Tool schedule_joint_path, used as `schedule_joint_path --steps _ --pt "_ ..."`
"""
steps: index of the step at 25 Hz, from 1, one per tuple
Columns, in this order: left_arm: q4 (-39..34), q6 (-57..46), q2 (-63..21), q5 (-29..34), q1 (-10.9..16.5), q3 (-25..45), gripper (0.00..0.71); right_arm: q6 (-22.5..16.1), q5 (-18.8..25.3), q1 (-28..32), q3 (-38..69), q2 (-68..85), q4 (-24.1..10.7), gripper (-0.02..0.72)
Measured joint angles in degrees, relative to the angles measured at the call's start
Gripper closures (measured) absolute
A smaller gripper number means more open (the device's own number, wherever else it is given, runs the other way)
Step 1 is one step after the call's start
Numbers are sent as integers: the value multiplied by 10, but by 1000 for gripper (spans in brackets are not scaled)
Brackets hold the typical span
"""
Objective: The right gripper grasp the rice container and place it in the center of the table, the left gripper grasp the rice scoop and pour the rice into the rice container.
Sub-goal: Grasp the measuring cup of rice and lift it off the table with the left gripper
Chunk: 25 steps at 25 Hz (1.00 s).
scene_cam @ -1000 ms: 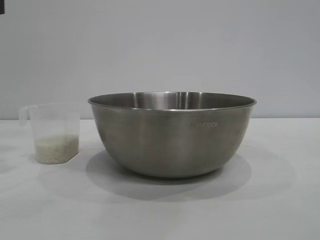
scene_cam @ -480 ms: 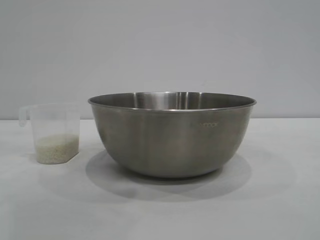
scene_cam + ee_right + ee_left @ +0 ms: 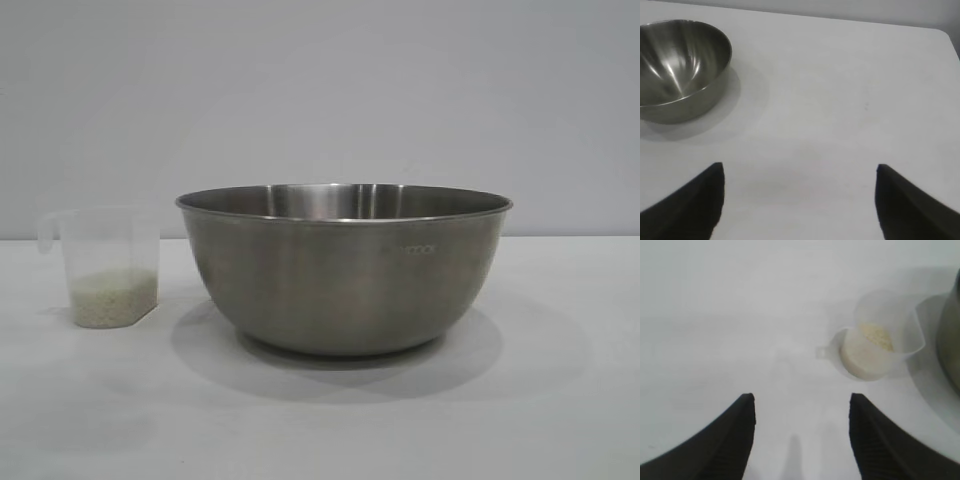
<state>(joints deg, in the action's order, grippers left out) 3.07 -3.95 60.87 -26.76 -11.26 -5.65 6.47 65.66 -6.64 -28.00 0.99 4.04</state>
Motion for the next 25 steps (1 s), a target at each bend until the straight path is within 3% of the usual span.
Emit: schedule_joint_path --steps 3,7,10,15,20,21,22,25 --pt "-70 -32 1 -58 0 19 347 0 0 0 0 0 0 133" --pt "-103 -40 47 -129 0 25 347 0 0 0 0 0 1 133" --pt "-113 -44 116 -193 0 25 347 0 0 0 0 0 1 133" --pt "-119 -44 263 -353 0 25 347 0 0 0 0 0 1 133" --pt "-114 -40 377 -382 0 1 347 0 0 4 0 0 1 133" --pt "-111 -35 387 -382 0 -3 347 0 0 4 0 0 1 133" --pt "-110 -27 394 -382 0 -6 410 0 0 4 0 0 1 133" --pt "-98 -2 398 -383 0 -15 406 0 0 4 0 0 1 133"
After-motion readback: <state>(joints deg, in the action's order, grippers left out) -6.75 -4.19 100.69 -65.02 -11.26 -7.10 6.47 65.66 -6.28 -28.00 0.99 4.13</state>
